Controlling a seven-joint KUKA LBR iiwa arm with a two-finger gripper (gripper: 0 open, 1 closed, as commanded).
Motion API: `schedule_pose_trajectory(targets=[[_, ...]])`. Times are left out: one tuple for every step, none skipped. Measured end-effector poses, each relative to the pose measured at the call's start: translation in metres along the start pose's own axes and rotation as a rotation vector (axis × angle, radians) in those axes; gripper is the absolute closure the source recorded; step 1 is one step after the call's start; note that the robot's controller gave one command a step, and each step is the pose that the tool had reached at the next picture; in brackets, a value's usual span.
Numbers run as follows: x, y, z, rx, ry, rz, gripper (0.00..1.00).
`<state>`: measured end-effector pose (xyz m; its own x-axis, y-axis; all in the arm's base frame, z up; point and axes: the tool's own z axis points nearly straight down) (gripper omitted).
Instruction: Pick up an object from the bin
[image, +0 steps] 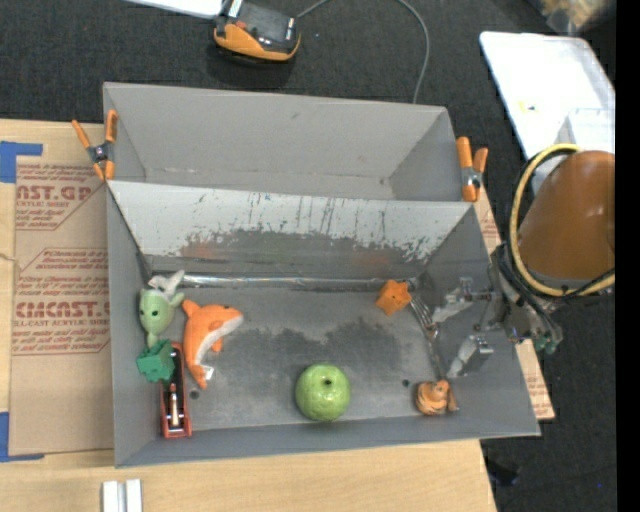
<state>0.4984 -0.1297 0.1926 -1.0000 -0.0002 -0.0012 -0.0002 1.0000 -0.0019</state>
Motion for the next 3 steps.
schedule_pose_trajectory(targets=[[0.0,0.0,0.0,0.0,0.0,0.0,0.0],[0.002,-0.002,-0.003,0.001,-0.001,-0.02,0.0],[-0.014,-0.001,0.002,0.002,-0.002,-0.061,0.0]])
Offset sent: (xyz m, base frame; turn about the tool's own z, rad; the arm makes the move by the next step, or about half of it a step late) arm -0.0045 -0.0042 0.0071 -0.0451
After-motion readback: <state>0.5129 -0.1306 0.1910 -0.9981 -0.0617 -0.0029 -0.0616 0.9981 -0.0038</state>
